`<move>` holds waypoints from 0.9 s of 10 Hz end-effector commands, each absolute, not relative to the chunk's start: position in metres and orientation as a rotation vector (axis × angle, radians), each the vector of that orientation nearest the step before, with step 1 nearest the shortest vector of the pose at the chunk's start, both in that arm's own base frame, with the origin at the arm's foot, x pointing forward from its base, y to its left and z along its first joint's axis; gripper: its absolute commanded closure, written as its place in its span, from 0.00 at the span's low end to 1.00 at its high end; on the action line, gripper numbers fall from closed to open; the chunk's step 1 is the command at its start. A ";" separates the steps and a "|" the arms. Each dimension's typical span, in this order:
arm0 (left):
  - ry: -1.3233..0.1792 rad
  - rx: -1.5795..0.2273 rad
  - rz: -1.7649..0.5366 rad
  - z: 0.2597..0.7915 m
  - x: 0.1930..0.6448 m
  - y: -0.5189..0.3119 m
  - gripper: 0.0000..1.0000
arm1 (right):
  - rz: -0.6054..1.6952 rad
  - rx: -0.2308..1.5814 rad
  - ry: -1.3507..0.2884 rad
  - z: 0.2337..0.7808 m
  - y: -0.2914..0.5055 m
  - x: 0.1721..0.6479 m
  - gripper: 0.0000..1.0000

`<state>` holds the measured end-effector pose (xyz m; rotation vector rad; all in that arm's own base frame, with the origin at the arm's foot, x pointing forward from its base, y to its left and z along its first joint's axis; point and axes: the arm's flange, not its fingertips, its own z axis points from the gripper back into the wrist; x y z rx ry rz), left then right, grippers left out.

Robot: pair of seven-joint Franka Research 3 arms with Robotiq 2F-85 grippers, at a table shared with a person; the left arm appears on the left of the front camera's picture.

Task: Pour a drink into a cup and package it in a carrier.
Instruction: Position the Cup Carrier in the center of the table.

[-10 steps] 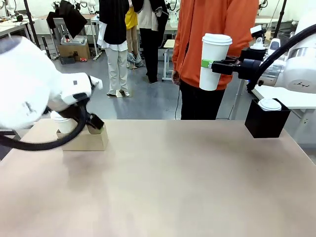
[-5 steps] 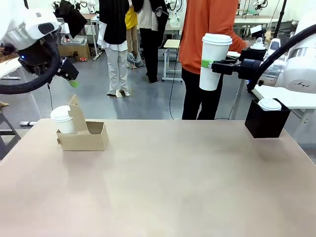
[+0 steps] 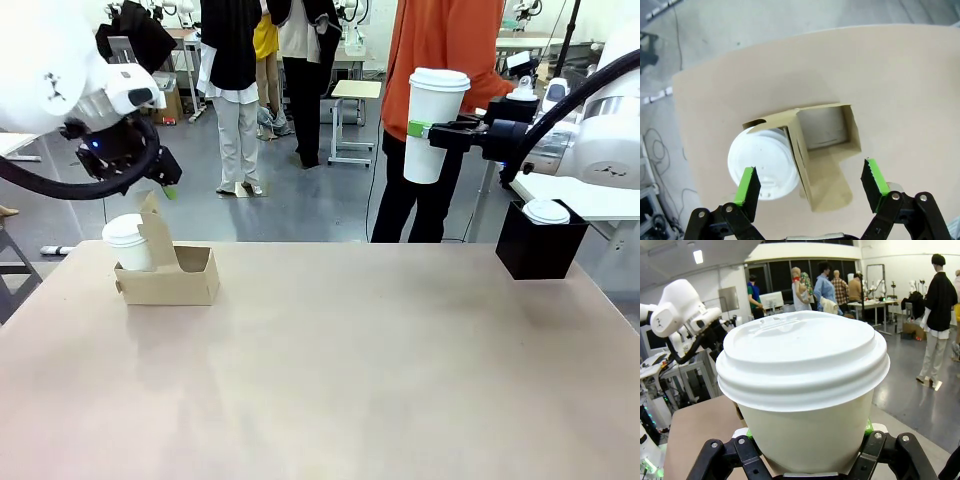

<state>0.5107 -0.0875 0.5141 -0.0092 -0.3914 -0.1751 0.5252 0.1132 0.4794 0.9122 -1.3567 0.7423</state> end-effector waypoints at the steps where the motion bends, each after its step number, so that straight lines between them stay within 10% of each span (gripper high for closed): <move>1: -0.377 0.040 -0.121 0.511 0.522 -0.089 0.00 | 0.751 0.913 -1.368 0.484 0.115 0.526 0.20; 2: -0.369 0.044 -0.100 0.506 0.525 -0.088 0.00 | 0.751 0.913 -1.368 0.484 0.115 0.526 0.20; 3: -0.366 0.058 -0.079 0.501 0.529 -0.087 0.60 | 0.751 0.913 -1.368 0.484 0.115 0.526 0.20; 4: -0.386 0.067 -0.052 0.500 0.529 -0.086 0.60 | 0.751 0.913 -1.368 0.484 0.115 0.526 0.20; 5: -0.393 0.057 -0.041 0.500 0.528 -0.086 1.00 | 0.751 0.913 -1.368 0.484 0.115 0.526 0.20; 6: -0.405 0.051 -0.033 0.501 0.527 -0.087 0.65 | 0.751 0.913 -1.368 0.484 0.115 0.526 0.20; 7: -0.400 0.053 -0.031 0.501 0.526 -0.086 1.00 | 0.751 0.913 -1.368 0.484 0.115 0.526 0.20; 9: -0.386 0.051 -0.027 0.499 0.526 -0.086 1.00 | 0.751 0.913 -1.368 0.484 0.115 0.526 0.20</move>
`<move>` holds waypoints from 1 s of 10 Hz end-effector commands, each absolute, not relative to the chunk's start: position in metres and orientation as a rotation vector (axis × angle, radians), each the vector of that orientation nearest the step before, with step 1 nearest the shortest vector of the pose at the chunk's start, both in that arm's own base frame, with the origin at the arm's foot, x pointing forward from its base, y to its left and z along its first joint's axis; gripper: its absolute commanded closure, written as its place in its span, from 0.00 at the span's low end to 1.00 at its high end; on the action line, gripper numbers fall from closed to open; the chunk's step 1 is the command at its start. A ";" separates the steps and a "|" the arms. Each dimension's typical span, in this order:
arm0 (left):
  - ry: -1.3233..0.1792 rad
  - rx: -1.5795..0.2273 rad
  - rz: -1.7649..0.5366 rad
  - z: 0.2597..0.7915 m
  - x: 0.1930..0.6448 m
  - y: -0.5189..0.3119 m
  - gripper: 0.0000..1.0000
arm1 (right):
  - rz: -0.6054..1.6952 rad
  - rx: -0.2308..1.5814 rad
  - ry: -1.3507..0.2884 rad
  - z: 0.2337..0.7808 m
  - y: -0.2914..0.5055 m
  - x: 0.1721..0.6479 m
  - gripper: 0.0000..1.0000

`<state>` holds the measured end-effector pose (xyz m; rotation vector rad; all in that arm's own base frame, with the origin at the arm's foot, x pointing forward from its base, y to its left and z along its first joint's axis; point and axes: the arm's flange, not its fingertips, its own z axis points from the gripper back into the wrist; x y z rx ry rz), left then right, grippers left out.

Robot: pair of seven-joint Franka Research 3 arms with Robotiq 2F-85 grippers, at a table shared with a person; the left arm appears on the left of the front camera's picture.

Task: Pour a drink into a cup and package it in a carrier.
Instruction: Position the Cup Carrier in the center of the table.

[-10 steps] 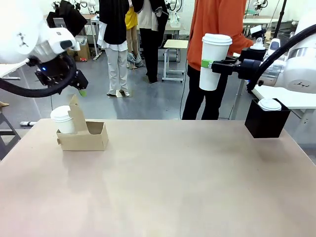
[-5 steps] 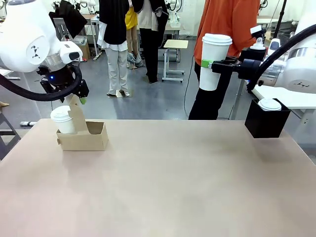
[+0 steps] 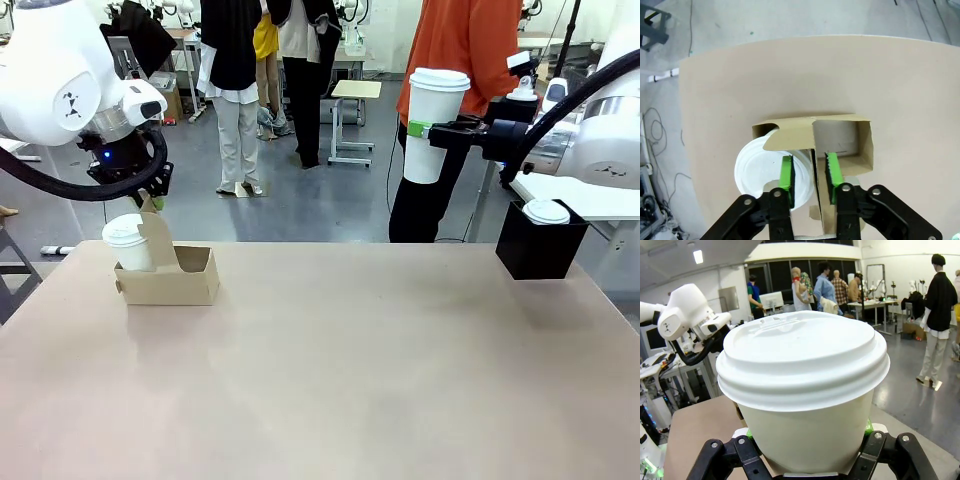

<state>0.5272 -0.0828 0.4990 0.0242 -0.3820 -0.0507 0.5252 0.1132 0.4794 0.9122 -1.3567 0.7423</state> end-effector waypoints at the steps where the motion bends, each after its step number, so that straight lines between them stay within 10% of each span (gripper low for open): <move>1: -0.381 0.044 -0.025 0.498 0.527 -0.086 1.00 | 0.751 0.913 -1.368 0.484 0.115 0.526 0.20; 10: -0.442 0.014 0.018 0.519 0.512 -0.087 0.98 | 0.751 0.913 -1.368 0.484 0.115 0.526 0.20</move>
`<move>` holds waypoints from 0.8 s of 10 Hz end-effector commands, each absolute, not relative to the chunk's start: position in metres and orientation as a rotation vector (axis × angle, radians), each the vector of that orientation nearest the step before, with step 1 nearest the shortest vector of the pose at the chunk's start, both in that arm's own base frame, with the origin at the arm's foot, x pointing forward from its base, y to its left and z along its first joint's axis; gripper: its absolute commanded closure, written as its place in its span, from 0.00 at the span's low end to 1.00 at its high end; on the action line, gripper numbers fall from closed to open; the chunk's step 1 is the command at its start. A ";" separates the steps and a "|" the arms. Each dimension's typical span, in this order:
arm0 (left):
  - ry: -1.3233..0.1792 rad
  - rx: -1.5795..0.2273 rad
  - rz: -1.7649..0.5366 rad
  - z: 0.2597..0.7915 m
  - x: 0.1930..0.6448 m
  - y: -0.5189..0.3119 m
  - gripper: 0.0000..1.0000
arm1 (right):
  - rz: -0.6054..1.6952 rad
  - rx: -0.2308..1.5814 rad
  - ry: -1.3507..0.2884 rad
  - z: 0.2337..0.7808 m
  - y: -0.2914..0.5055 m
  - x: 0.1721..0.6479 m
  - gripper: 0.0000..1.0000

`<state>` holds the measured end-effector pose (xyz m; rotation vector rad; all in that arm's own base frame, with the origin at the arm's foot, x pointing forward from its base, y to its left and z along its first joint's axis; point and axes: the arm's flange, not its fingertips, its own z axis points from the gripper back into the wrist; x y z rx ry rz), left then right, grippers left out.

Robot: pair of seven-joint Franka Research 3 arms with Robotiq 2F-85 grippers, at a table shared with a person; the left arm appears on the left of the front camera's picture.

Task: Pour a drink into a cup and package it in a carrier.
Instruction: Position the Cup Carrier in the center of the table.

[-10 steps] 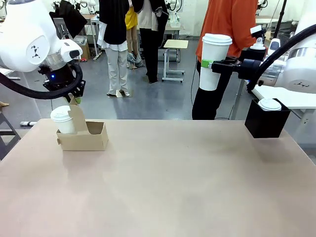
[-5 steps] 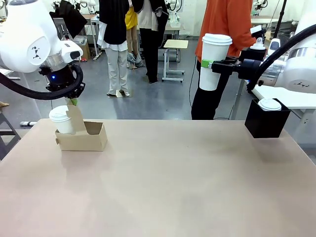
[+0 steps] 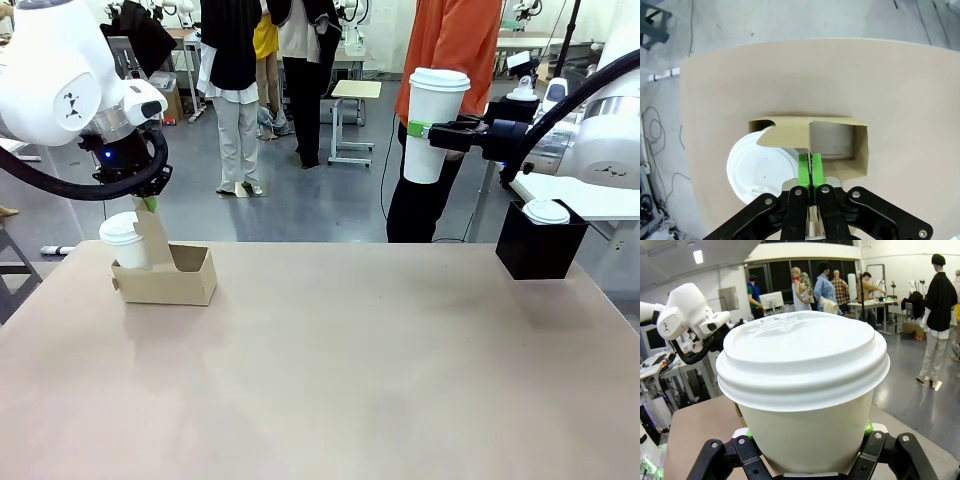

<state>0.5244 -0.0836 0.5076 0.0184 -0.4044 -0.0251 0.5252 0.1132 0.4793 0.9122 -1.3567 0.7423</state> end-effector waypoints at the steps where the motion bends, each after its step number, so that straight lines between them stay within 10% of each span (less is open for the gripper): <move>1: -0.456 0.007 0.033 0.534 0.504 -0.091 0.98 | 0.751 0.913 -1.368 0.484 0.115 0.526 0.20; 8: -0.521 -0.006 0.041 0.604 0.369 -0.270 0.98 | 0.751 0.913 -1.368 0.484 0.115 0.526 0.20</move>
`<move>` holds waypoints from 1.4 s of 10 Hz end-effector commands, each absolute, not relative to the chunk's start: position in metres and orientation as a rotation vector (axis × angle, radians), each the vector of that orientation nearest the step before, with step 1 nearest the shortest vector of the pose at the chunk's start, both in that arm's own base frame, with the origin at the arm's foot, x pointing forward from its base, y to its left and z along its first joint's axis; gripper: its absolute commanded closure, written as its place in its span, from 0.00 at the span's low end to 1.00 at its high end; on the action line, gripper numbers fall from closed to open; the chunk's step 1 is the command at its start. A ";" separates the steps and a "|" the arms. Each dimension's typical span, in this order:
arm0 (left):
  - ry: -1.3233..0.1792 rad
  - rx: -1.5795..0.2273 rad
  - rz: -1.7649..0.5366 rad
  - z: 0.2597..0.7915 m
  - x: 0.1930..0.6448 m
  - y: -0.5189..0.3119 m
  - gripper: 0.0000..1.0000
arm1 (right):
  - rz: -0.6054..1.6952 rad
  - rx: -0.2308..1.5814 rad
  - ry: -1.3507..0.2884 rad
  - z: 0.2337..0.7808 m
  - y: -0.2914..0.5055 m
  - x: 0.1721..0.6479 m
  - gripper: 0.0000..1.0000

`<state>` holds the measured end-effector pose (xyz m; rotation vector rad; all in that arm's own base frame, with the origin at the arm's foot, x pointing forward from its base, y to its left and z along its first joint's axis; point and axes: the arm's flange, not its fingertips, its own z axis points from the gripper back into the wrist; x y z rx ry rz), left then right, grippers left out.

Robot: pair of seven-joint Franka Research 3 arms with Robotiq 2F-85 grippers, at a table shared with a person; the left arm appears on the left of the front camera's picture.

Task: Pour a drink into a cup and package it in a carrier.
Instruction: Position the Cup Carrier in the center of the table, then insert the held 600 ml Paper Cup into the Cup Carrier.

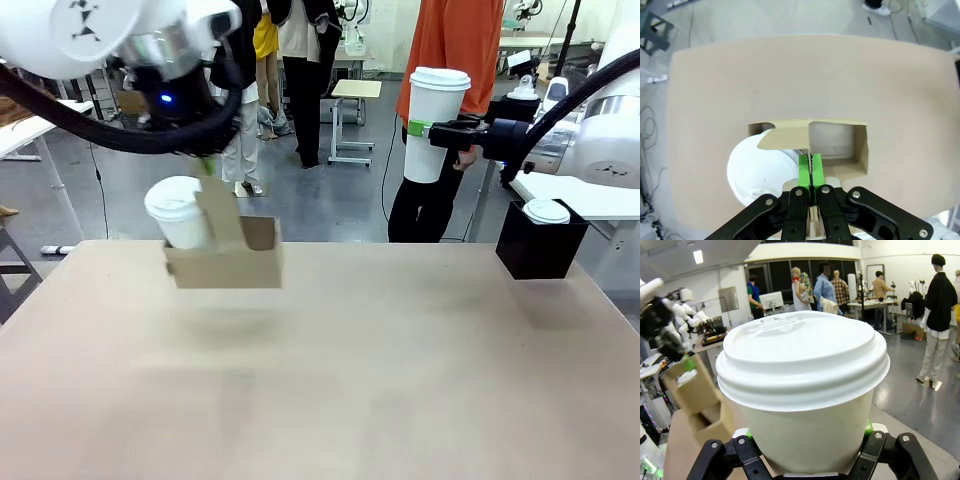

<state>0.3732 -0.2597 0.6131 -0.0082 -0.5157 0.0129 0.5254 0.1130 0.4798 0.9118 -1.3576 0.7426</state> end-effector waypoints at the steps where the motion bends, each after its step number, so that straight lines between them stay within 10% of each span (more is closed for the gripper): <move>1: -0.530 -0.003 0.036 0.592 0.354 -0.295 0.98 | 0.751 0.913 -1.368 0.484 0.115 0.526 0.20; 14: -0.441 0.033 -0.048 0.488 0.330 -0.389 0.98 | 0.751 0.913 -1.368 0.484 0.115 0.526 0.20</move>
